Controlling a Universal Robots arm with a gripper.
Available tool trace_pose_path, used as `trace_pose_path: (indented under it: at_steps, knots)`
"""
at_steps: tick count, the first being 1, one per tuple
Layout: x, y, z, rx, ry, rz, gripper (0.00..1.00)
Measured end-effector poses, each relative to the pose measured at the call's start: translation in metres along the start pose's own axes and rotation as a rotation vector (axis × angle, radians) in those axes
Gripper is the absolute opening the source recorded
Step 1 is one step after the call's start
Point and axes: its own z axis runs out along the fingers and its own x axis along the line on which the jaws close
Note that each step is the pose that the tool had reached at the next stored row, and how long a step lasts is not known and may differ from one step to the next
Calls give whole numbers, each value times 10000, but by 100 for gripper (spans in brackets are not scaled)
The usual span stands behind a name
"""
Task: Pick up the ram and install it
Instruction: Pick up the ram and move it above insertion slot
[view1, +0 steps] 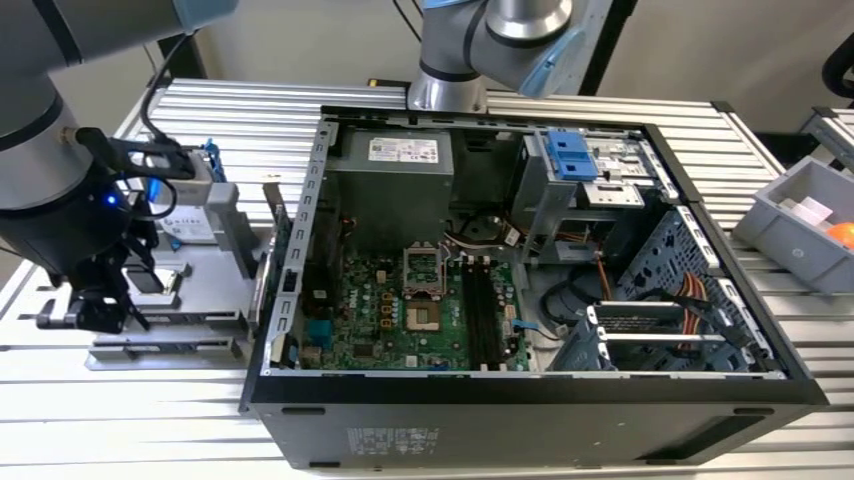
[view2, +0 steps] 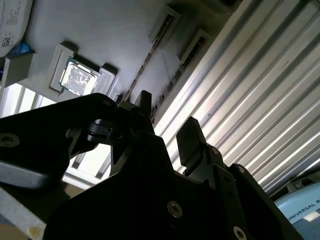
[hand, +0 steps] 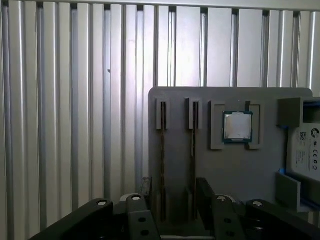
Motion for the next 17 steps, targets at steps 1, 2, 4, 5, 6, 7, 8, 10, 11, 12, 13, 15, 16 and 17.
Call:
trace_pose_path:
  at_steps: [1,2,4,5,6,7,8,10,11,12,13,15,16,17]
  knots:
    - [0,0,7,1,0,0,100]
    - [0,0,13,0,0,1,100]
    - [1,0,27,1,-1,1,100]
    - [2,-1,33,0,0,0,100]
    - [2,0,40,1,0,1,100]
    - [2,-1,47,0,0,0,100]
    - [2,-1,53,0,0,0,100]
    - [4,-1,64,-1,1,2,100]
    - [7,0,69,-1,1,2,100]
    - [10,-1,75,1,-1,1,100]
    - [14,-1,80,1,-1,1,100]
    - [21,-1,92,1,-1,1,100]
    - [22,-1,98,1,-1,2,100]
    - [23,-1,105,1,-1,2,100]
